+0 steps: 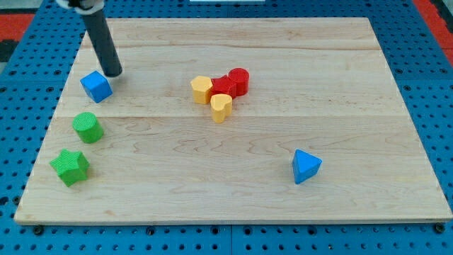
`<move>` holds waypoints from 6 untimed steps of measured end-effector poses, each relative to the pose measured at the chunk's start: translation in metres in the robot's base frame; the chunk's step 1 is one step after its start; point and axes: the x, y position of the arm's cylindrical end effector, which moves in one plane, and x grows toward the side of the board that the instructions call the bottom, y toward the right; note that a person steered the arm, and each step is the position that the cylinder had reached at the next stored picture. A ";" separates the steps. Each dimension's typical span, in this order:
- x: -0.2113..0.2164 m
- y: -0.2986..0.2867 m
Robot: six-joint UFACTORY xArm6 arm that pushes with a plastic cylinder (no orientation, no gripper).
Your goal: Push the blue cube into the green circle
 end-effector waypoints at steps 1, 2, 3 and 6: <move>0.024 0.000; 0.054 -0.001; 0.008 0.004; 0.061 -0.039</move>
